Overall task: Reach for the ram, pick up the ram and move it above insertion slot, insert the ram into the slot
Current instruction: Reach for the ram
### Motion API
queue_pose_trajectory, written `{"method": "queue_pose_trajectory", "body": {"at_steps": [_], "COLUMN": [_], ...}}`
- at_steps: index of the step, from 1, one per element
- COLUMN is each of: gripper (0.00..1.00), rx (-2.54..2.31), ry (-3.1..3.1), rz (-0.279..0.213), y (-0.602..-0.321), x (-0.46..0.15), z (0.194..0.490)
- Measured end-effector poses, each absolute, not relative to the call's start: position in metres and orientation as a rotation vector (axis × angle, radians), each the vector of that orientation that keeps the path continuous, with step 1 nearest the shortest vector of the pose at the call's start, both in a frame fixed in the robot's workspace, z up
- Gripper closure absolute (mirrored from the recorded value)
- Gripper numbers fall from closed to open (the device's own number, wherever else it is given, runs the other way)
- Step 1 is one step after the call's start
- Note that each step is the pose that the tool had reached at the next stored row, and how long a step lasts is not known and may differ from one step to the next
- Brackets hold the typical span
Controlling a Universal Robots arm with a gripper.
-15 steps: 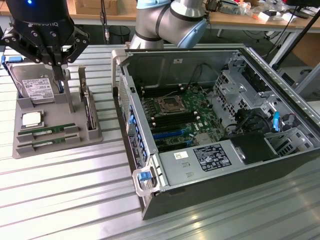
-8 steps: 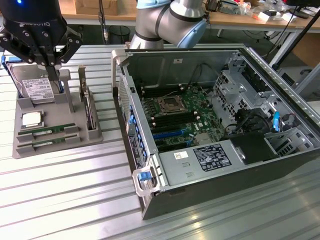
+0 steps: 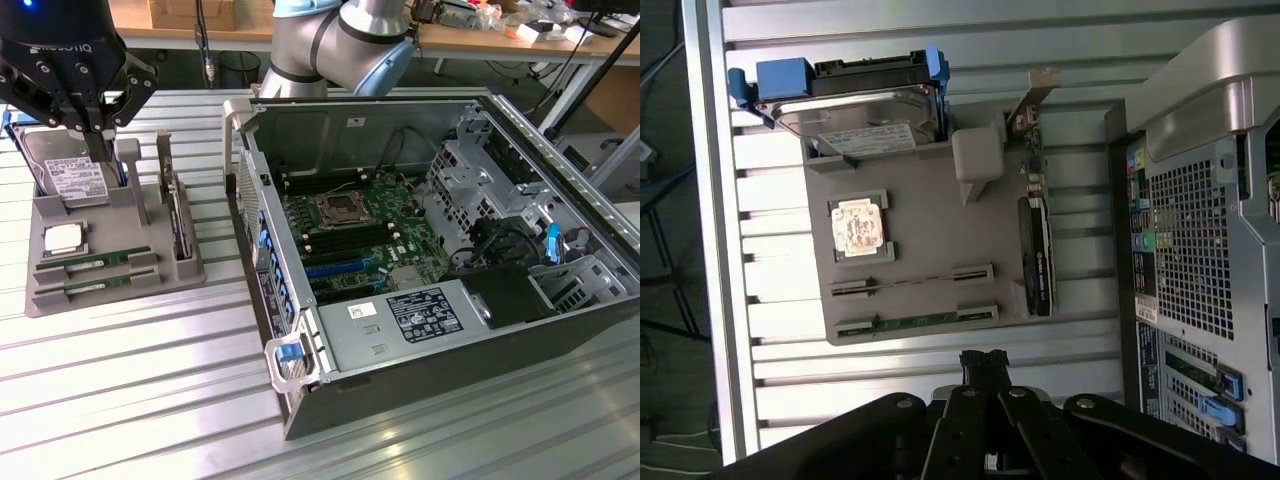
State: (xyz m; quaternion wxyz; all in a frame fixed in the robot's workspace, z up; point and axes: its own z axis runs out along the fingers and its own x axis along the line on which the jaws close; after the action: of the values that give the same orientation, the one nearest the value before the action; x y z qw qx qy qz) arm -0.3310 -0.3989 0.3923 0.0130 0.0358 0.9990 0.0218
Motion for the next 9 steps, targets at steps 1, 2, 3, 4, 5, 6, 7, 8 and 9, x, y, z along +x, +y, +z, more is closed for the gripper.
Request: {"method": "queue_pose_trajectory", "body": {"at_steps": [1,2,3,4,5,6,7,8,9], "gripper": [0.89,0.89,0.89,0.89,0.89,0.89,0.89,0.89,0.89], "rx": [0.094,0.079,0.060,0.032,0.017,0.003,-0.013,-0.024,-0.049], "ry": [3.114,3.114,3.115,3.116,3.116,3.116,3.117,3.117,3.117], "rz": [0.068,0.068,0.069,0.069,0.069,0.069,0.070,0.070,0.070], "y": [-0.3989,-0.3989,-0.3989,-0.3989,-0.3989,-0.3989,-0.3989,-0.3989,-0.3989], "x": [-0.3310,-0.3310,-0.3310,-0.3310,-0.3310,-0.3310,-0.3310,-0.3310,-0.3310], "z": [0.3923,0.3923,0.3923,0.3923,0.3923,0.3923,0.3923,0.3923,0.3923]}}
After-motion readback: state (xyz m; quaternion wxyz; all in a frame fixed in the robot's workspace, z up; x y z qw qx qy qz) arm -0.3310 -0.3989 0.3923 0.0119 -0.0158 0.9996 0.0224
